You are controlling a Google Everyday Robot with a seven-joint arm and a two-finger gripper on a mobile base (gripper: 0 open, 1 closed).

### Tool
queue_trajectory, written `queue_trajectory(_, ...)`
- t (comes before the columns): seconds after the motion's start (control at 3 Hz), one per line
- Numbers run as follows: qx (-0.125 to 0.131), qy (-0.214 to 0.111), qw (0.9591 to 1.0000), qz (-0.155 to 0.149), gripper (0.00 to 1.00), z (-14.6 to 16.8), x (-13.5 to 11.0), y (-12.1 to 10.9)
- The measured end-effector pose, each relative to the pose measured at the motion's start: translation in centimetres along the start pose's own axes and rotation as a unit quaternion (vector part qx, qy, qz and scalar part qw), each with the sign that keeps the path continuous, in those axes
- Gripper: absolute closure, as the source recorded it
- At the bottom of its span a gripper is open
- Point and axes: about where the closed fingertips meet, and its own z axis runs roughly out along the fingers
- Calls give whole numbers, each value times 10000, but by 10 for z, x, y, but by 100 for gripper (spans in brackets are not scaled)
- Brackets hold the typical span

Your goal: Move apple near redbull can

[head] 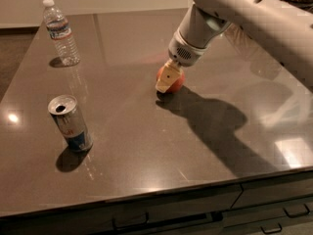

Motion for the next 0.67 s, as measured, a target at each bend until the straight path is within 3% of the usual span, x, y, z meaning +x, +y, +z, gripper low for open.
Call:
queue_trajectory(0.33, -190, -239, 9980, -551, 93, -13, -19, 34)
queue_trajectory(0.67, -309, -448, 9911, -1218, 100, -24, -42, 76)
